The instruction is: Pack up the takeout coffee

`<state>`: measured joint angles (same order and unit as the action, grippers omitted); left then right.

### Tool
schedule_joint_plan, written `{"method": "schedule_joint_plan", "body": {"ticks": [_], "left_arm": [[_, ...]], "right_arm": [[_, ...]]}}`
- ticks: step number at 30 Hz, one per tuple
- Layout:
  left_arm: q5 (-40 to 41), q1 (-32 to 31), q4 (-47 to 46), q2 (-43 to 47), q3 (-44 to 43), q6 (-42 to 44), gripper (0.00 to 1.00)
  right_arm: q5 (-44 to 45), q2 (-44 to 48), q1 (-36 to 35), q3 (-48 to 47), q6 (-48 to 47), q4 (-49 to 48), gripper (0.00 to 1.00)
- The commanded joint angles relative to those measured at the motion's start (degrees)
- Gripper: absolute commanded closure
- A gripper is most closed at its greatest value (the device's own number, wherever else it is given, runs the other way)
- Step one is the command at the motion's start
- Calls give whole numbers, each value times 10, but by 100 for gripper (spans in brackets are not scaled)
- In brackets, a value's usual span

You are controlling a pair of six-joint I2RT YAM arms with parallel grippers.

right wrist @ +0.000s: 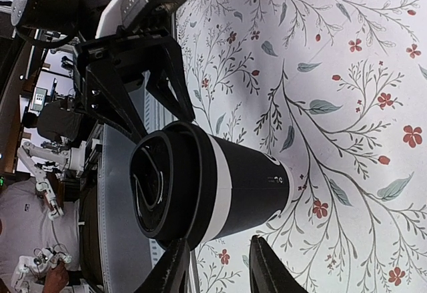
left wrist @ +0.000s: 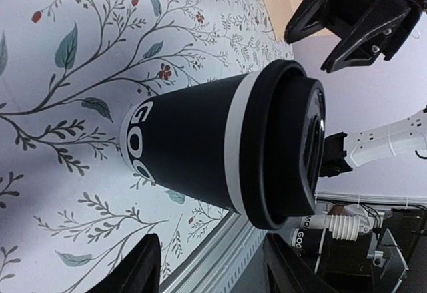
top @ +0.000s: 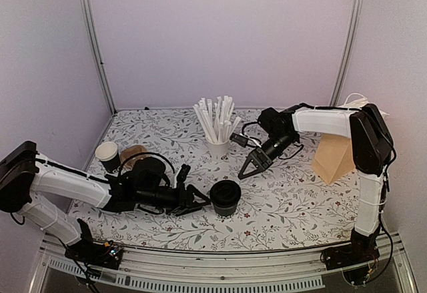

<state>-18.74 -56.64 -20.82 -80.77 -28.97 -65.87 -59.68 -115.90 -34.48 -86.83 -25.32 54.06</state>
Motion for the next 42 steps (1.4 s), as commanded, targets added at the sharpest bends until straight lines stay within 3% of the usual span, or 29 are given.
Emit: {"method": "schedule_joint_plan", "body": {"ticks": [1, 17, 30, 38, 42], "left_arm": [[-39, -5, -51, -31, -24, 4, 46], [-31, 5, -61, -24, -11, 3, 47], [-63, 24, -104, -89, -1, -12, 52], [-64, 51, -89, -105, 34, -27, 57], [-57, 60, -36, -129, 31, -33, 63]], "right_arm": [[-26, -7, -5, 4, -10, 15, 66], [-55, -24, -21, 21, -15, 14, 69], [-45, -27, -25, 42, -1, -4, 74], [-14, -44, -40, 60, 23, -25, 74], [56, -63, -49, 87, 67, -58, 77]]}}
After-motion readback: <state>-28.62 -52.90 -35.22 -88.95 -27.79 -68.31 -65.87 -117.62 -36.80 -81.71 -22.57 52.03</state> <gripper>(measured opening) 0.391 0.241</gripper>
